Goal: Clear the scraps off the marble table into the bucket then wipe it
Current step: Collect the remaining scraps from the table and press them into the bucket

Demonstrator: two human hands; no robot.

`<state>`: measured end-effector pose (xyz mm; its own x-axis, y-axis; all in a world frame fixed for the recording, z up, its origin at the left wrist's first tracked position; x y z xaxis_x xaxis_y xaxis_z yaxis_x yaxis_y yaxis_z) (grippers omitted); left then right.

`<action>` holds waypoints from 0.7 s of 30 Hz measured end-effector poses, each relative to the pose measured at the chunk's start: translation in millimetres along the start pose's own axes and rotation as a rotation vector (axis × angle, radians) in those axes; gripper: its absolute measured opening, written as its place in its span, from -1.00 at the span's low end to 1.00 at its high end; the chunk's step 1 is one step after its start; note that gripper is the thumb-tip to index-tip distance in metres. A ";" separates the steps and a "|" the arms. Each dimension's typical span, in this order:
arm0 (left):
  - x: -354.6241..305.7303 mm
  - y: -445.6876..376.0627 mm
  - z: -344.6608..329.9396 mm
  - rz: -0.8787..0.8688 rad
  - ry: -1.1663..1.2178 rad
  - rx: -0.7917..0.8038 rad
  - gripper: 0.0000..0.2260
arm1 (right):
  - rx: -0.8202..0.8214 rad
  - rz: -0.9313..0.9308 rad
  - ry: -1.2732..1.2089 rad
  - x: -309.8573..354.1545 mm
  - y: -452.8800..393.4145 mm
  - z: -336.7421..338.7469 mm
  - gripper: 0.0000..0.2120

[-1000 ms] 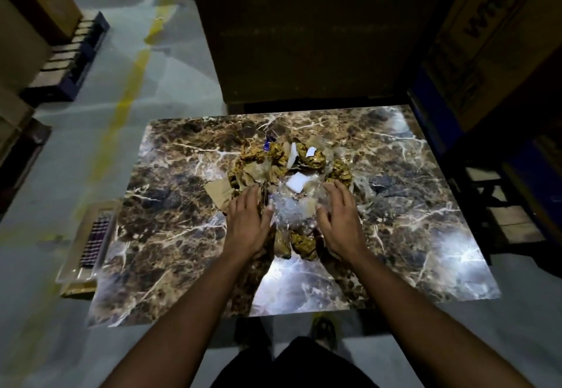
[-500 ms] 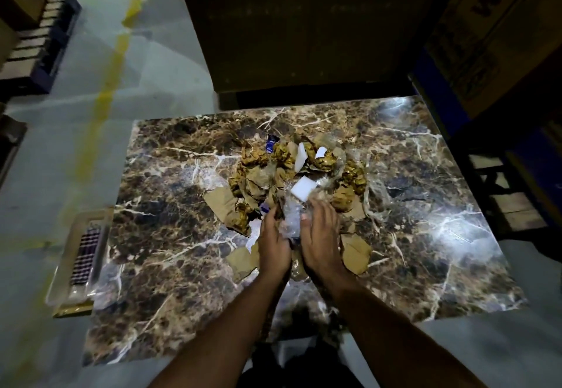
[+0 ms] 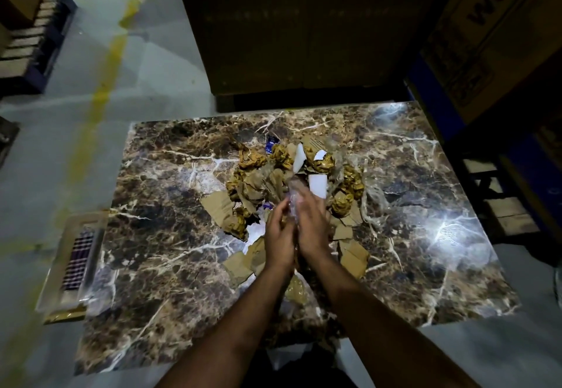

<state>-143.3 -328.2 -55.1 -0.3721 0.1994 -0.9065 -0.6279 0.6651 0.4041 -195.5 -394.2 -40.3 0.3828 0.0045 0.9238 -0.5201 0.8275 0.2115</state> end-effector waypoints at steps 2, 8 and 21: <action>-4.8 2.9 -4.8 0.004 0.083 -0.022 -0.74 | -0.002 0.039 0.036 6.7 1.0 -1.7 -0.74; -16.9 11.1 -15.9 0.016 0.448 -0.023 -0.75 | -0.053 0.092 -0.076 11.6 0.7 12.9 -0.78; -56.2 20.7 -10.8 -0.136 0.220 -0.006 -0.56 | -0.188 -0.097 -0.342 29.0 -3.4 85.4 -0.73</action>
<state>-142.7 -333.4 5.5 -0.4237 -0.0532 -0.9042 -0.6858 0.6710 0.2819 -247.9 -444.8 13.1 0.1308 -0.2397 0.9620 -0.3329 0.9034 0.2703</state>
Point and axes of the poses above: each hand's wrist, its own y-axis away from the middle knuckle, its own z-axis out of the back of the hand, x = y × z, the point moved 5 cm from there along -y, towards the middle knuckle, and after that the axes turned 6 degrees about x, right-handed, at the moved point
